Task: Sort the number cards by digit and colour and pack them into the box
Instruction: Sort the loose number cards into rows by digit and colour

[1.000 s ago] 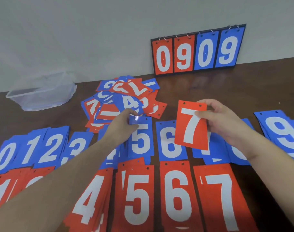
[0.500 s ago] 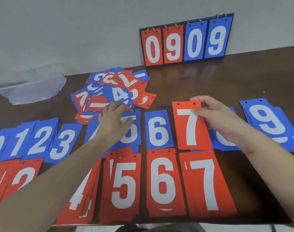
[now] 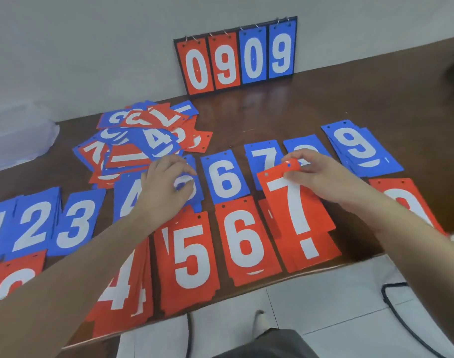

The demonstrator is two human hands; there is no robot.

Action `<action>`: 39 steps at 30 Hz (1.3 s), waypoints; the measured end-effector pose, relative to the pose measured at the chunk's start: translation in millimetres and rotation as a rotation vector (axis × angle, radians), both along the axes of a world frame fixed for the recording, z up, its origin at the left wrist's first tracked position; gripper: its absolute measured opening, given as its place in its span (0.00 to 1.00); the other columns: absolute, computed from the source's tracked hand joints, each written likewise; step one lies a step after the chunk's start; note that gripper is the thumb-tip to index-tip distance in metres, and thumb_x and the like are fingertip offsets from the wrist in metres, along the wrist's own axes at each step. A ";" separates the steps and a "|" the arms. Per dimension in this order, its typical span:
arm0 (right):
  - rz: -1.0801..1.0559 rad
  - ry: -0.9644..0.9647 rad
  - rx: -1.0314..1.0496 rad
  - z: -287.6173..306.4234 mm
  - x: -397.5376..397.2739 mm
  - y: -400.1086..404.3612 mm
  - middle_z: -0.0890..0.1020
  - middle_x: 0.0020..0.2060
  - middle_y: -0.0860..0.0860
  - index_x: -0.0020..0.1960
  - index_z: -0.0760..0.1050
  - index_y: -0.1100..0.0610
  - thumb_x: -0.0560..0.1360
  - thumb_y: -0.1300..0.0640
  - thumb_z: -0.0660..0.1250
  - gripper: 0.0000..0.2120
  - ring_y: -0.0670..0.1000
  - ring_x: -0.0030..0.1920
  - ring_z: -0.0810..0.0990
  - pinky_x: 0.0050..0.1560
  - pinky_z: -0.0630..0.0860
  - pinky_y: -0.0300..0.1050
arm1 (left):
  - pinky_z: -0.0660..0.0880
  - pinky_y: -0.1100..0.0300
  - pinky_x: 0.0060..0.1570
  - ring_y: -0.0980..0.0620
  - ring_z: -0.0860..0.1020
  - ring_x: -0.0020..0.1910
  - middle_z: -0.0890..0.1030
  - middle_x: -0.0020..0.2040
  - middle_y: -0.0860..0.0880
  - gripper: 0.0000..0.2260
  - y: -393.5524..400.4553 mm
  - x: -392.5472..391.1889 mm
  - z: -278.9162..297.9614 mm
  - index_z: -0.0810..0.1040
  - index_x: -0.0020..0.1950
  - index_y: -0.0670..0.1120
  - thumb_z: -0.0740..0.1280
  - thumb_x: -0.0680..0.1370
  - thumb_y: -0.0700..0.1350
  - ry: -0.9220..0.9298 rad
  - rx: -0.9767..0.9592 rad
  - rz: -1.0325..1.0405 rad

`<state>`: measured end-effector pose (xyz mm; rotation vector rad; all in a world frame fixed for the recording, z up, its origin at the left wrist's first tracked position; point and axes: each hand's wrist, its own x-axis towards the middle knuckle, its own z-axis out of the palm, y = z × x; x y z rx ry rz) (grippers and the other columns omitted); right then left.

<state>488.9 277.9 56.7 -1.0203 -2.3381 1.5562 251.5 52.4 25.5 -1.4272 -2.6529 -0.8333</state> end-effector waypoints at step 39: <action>0.331 0.032 0.578 -22.7 -238.3 -22.8 0.78 0.55 0.44 0.63 0.76 0.47 0.78 0.48 0.68 0.14 0.49 0.56 0.75 0.55 0.75 0.46 | 0.67 0.62 0.58 0.54 0.70 0.65 0.70 0.63 0.56 0.14 -63.3 -137.1 16.1 0.74 0.66 0.51 0.68 0.81 0.47 -0.239 -0.081 0.264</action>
